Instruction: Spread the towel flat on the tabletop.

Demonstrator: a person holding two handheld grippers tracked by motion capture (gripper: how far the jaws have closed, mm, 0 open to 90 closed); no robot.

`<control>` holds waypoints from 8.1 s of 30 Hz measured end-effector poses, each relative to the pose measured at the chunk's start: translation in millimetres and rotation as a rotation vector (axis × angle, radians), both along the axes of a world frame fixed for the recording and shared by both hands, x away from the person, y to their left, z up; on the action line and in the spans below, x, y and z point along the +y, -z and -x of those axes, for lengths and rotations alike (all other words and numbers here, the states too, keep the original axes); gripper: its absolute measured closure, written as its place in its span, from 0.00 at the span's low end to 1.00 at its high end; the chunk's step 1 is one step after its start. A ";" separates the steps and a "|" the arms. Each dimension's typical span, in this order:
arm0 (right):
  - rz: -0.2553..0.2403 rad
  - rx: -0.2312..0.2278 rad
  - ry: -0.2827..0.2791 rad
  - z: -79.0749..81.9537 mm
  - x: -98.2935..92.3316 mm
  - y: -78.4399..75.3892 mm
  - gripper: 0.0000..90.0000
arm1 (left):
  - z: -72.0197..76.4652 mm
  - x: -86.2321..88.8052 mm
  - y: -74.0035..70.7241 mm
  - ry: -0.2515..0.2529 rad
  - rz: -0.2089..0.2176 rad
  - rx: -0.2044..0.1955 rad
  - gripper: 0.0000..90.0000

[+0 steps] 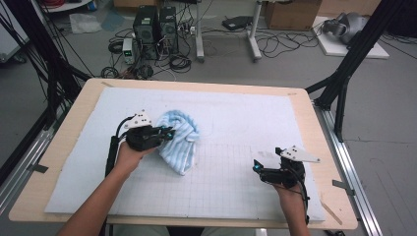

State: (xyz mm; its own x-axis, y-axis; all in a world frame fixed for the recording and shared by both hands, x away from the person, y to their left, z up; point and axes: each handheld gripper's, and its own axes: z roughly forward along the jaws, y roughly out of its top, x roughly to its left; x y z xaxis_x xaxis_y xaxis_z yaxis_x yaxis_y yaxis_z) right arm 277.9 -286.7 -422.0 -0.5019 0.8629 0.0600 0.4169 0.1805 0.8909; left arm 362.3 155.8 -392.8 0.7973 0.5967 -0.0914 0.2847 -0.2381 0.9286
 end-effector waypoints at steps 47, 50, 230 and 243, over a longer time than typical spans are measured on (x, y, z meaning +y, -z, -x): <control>-0.001 0.034 -0.014 -3.4 3.6 5.4 0.05 | -21.1 31.6 24.7 -0.099 -0.174 -0.036 0.58; -0.002 0.039 -0.016 -4.3 4.7 5.9 0.05 | -27.6 28.9 40.1 -0.103 -0.229 0.005 0.58; 0.154 0.245 -0.405 -26.0 115.3 22.5 0.93 | 26.8 46.3 57.2 -0.103 -0.130 0.205 0.95; 0.141 0.298 -0.510 6.0 113.1 20.5 0.93 | 77.1 61.1 52.9 -0.038 -0.121 0.223 0.95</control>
